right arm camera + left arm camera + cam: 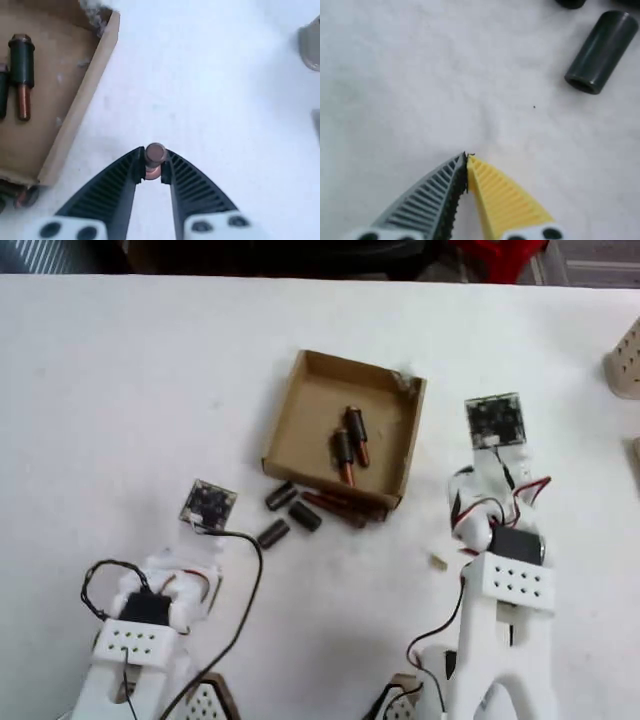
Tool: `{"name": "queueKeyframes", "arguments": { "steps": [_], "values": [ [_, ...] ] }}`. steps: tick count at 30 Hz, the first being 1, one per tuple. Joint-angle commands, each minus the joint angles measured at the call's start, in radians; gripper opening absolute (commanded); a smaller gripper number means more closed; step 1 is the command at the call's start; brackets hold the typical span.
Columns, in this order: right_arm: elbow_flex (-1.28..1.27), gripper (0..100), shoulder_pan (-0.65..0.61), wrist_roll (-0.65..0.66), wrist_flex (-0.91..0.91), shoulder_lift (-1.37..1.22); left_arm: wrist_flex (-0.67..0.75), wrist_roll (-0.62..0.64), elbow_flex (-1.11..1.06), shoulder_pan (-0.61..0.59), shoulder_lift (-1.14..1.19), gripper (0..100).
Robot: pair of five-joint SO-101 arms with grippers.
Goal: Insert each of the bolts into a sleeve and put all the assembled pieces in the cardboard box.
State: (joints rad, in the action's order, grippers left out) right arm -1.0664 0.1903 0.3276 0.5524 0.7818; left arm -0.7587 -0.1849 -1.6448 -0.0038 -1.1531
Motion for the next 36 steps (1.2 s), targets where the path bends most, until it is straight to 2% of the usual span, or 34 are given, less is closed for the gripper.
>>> {"name": "queueKeyframes", "arguments": {
  "steps": [1, 6, 11, 13, 17, 21, 26, 28, 36],
  "values": [
    [-0.086, 1.7, 0.005, -0.083, -0.219, 0.027, 0.002, -0.011, 0.064, -0.007, -0.012, 2],
    [-0.319, 1.7, -0.021, -0.087, -0.444, 0.027, 0.002, -0.011, 0.064, -0.007, -0.012, 2],
    [-0.42, 1.7, -0.005, -0.084, -0.453, 0.036, 0.002, -0.011, 0.064, -0.007, -0.012, 2],
    [-0.427, 1.8, 0.002, -0.038, -0.443, 0.036, 0.002, -0.011, 0.064, -0.007, -0.012, 2],
    [-0.42, 1.9, 0.007, 0.138, -0.312, 0.036, 0.002, -0.011, 0.064, -0.007, -0.012, 2],
    [-0.388, 4.1, 0.01, 0.175, -0.223, 0.038, 0.002, -0.011, 0.064, -0.007, -0.012, 2],
    [-0.29, 24.5, 0.007, 0.173, 0.008, 0.038, 0.002, -0.011, 0.064, -0.007, -0.012, 2],
    [-0.233, 29.4, 0.005, 0.17, 0.102, 0.038, 0.002, -0.011, 0.064, -0.007, -0.012, 2],
    [0.032, 21.4, 0.007, 0.167, 0.458, 0.038, 0.002, -0.011, 0.064, -0.007, -0.012, 2]
  ]
}}
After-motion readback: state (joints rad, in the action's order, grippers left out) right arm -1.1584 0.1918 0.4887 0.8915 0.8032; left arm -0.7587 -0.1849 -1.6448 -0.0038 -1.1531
